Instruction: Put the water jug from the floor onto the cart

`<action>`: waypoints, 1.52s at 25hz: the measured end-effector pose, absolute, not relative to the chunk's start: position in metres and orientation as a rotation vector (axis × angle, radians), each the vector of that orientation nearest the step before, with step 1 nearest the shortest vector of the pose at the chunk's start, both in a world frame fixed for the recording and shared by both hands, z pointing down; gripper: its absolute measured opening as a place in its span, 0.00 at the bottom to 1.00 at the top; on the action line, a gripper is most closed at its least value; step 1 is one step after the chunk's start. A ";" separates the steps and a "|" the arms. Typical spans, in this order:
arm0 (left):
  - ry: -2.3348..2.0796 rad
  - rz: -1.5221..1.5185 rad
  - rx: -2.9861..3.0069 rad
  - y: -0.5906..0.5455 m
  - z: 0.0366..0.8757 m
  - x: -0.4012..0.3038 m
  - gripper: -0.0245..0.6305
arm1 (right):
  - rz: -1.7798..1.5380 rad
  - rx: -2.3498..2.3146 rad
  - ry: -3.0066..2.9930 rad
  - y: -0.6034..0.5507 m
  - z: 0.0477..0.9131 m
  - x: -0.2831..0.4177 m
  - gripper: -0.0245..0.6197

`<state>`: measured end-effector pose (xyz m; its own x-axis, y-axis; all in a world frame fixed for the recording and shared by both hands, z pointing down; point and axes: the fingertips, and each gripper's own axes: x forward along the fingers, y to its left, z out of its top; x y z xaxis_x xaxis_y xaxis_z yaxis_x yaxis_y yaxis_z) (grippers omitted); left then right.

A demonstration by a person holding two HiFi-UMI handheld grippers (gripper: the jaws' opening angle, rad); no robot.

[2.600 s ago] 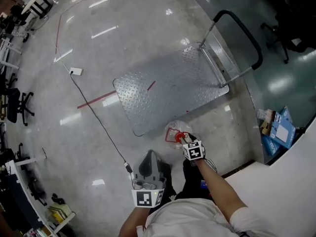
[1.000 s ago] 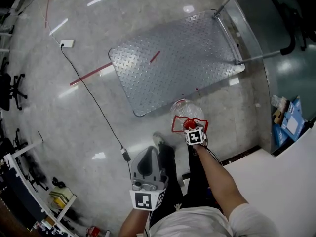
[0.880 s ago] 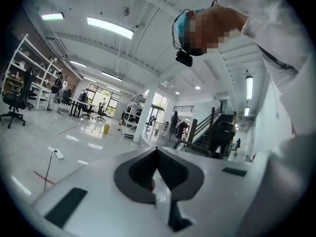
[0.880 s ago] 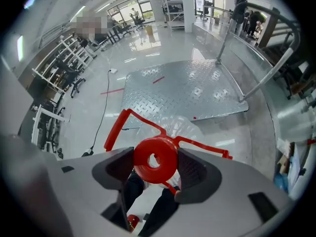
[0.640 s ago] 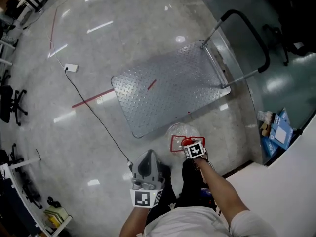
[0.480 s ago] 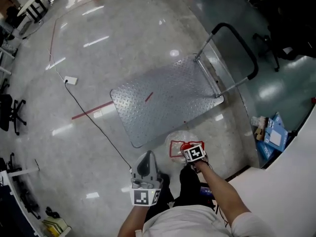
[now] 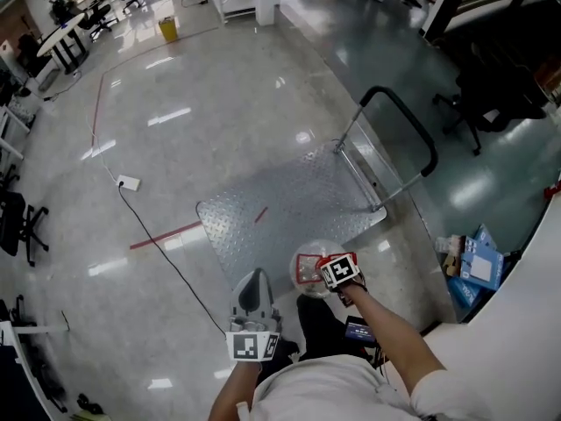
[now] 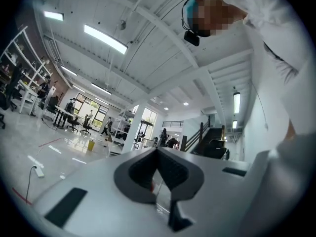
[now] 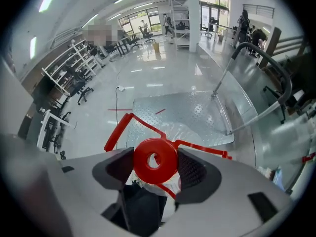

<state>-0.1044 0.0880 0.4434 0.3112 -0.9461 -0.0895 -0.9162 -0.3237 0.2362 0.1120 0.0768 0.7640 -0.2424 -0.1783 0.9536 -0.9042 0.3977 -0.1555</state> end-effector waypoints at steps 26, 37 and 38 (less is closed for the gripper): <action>-1.960 -0.271 2.328 -0.092 0.412 -0.076 0.04 | 0.821 0.719 -1.793 -0.170 0.767 0.061 0.47; -1.916 -0.225 2.306 -0.148 0.447 -0.100 0.04 | 0.859 0.751 -1.760 -0.221 0.802 0.039 0.47; -1.919 -0.225 2.299 -0.152 0.449 -0.103 0.04 | 0.872 0.745 -1.761 -0.222 0.803 0.035 0.47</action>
